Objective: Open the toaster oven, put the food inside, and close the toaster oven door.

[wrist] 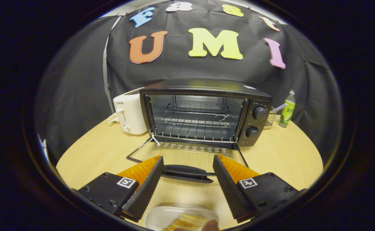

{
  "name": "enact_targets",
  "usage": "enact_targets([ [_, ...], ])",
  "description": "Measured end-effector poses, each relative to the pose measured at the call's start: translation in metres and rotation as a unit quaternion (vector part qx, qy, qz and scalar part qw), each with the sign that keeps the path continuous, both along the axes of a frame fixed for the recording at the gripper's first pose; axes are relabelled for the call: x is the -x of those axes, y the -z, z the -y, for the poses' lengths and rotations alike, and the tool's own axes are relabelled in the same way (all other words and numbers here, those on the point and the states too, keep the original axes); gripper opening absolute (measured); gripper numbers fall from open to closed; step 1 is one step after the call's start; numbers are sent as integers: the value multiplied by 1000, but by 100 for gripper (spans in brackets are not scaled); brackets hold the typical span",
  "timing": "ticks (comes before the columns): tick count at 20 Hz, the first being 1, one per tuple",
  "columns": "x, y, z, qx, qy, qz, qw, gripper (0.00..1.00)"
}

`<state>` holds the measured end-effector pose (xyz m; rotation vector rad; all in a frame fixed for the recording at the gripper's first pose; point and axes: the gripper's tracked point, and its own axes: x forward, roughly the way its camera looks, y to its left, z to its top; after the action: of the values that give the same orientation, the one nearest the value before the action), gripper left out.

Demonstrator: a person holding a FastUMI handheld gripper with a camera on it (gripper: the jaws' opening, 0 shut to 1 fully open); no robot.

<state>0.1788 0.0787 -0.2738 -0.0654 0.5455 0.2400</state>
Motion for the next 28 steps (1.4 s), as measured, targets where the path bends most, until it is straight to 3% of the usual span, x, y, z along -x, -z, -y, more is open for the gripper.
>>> enact_targets([
  [10, 95, -60, 23, 0, 17, 18, 1000, 100],
  [16, 135, -23, 22, -10, 18, -46, 999, 100],
  [28, 147, 52, 23, -43, 51, -171, 983, 96],
])
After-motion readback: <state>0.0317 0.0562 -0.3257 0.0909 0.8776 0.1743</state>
